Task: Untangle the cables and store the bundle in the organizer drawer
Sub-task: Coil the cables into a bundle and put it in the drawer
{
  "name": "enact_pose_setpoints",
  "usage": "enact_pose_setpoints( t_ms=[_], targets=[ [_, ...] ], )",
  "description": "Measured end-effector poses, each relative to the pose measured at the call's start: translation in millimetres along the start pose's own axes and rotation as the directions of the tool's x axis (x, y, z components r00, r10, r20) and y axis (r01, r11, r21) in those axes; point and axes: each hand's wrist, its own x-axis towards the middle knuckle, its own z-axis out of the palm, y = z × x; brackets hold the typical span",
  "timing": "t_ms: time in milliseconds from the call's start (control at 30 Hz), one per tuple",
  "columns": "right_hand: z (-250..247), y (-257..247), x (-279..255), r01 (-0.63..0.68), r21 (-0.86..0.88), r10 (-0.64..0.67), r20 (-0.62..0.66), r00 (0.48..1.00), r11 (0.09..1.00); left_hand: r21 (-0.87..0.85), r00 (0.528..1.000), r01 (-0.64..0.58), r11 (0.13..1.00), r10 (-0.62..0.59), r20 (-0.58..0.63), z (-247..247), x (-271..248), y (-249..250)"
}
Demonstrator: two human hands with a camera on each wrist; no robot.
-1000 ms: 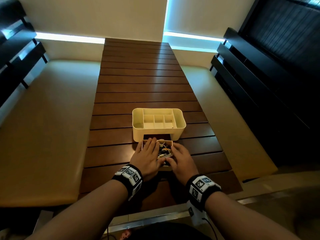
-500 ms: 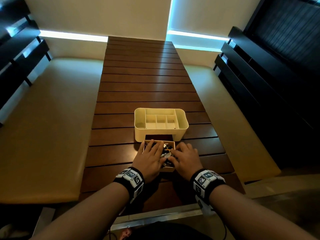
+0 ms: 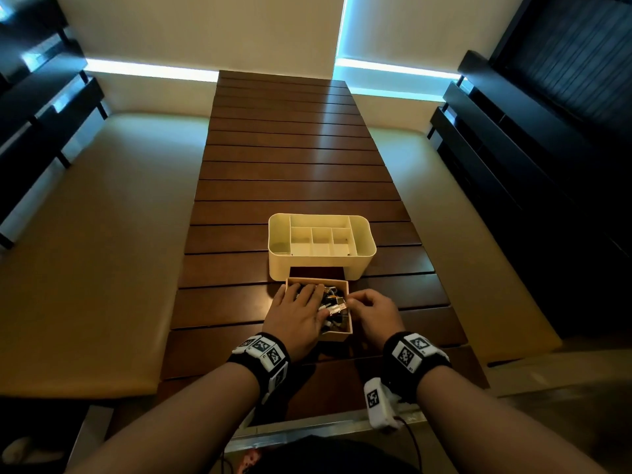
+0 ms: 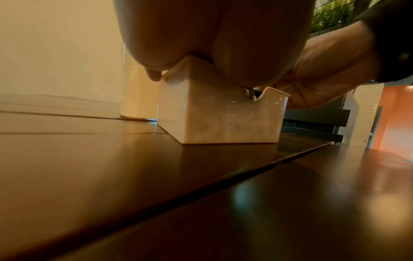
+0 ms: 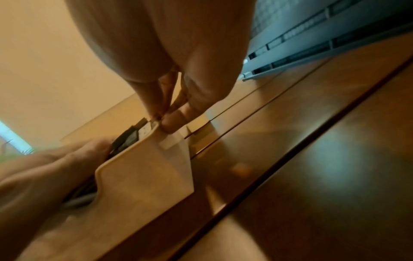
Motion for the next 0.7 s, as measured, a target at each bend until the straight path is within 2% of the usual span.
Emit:
enact_pose_setpoints(
  t_ms=[67, 133, 200, 300, 500, 600, 700],
  targets=[
    [-4, -2, 2, -0.063, 0.109, 0.058, 0.041, 0.997, 0.992, -0.002, 1.000, 0.000, 1.000, 0.000, 0.002, 0, 0, 0],
    [-7, -5, 4, -0.082, 0.085, 0.076, 0.073, 0.994, 0.993, -0.003, 1.000, 0.002, 1.000, -0.002, -0.003, 0, 0, 0],
    [-8, -8, 10, -0.051, -0.074, 0.056, 0.071, 0.996, 0.996, -0.006, 1.000, 0.000, 1.000, 0.000, -0.005, 0, 0, 0],
    [-6, -13, 21, 0.020, -0.343, -0.001, 0.057, 0.998, 0.939, -0.013, 1.000, 0.001, 1.000, -0.001, -0.015, -3, 0, 1],
    [1, -25, 26, 0.088, -0.549, -0.062, 0.067, 0.996, 0.831, -0.008, 0.998, 0.049, 0.999, -0.049, -0.029, -3, 1, 4],
    [1, -27, 26, 0.169, -0.546, -0.162, 0.061, 0.985, 0.821, 0.022, 0.998, 0.063, 0.998, -0.062, -0.026, -2, 2, 5],
    [3, -23, 20, 0.355, -0.413, -0.372, 0.041, 0.927, 0.839, 0.025, 0.997, 0.078, 0.997, -0.078, -0.031, -2, 2, 7]
  ],
)
